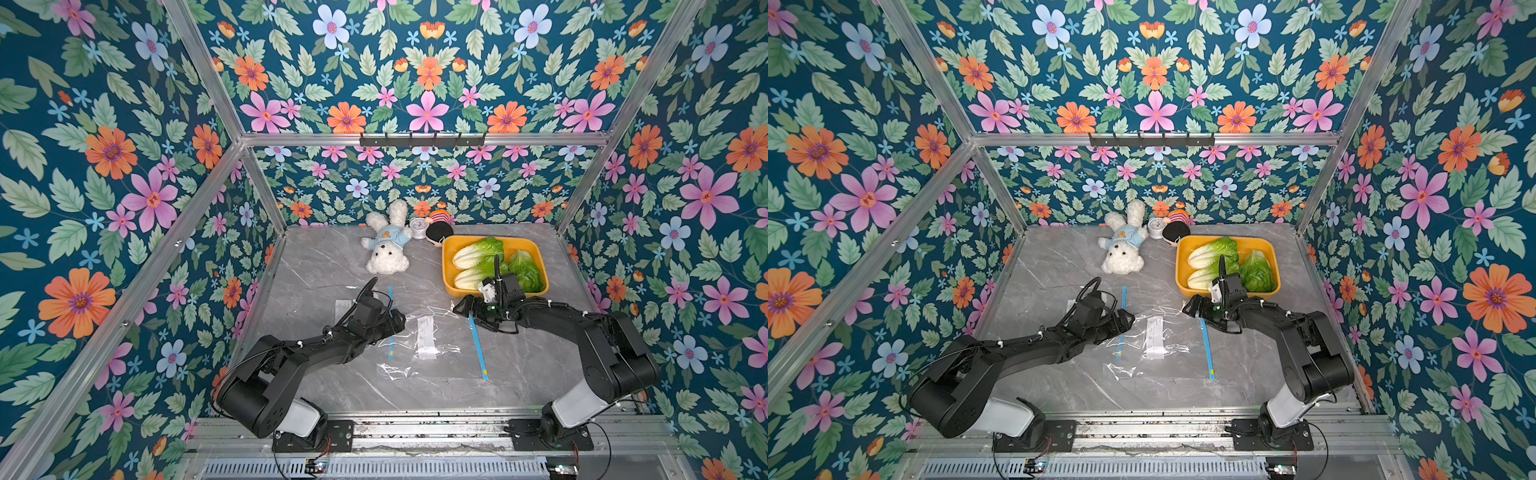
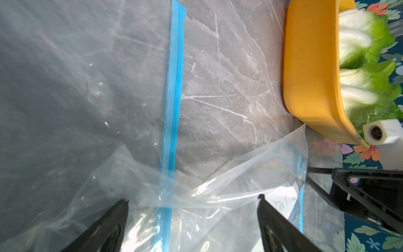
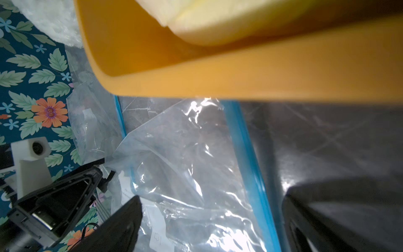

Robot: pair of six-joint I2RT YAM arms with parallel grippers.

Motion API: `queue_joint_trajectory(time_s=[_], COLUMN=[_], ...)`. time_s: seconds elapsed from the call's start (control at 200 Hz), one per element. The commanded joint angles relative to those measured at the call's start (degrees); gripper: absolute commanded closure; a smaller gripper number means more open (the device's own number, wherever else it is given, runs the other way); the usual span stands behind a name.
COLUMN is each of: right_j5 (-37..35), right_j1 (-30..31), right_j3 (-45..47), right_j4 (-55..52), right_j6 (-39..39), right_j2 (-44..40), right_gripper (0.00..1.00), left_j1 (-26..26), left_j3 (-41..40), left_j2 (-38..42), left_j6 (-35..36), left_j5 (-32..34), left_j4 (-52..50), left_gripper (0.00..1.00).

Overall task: Put the chinese cabbages into a zipper bag and zip it
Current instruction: Pick up the zipper food storage bag at the center of the board.

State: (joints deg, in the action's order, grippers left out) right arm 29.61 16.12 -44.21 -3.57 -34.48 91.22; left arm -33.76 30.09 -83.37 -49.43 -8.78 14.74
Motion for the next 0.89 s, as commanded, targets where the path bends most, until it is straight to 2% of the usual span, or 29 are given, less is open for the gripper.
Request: queue_joint_trajectory(time_s=[0.0, 0.205, 0.365, 0.55, 0.89], right_j5=[2.8, 7.0, 12.64, 10.79, 6.62], right_j1=[0.13, 0.13, 0.14, 0.09, -0.02], right_j3=[1.62, 3.54, 4.71, 5.89, 1.33], right_j4=[2.67, 3.6, 5.52, 2.32, 1.04], right_j6=[-1.12, -0.93, -1.01, 2.34, 6.76], right_j2=[-2.94, -5.31, -6.09, -7.93, 0.2], right_gripper=[0.01, 0.05, 0.14, 0.18, 0.28], left_j1=[0.1, 0.1, 0.1, 0.12, 0.09], left_j3=[-0.55, -0.38, -0.35, -0.36, 0.15], left_j2=[0.16, -0.41, -0.95, -1.11, -1.83], left_j6=[0.03, 0.24, 0.38, 0.78, 1.69], left_j5=[1.03, 0.96, 0.51, 0.6, 0.25], left_j4=[-2.44, -2.21, -1.91, -2.26, -2.52], left_gripper=[0.06, 0.06, 0.07, 0.07, 0.07])
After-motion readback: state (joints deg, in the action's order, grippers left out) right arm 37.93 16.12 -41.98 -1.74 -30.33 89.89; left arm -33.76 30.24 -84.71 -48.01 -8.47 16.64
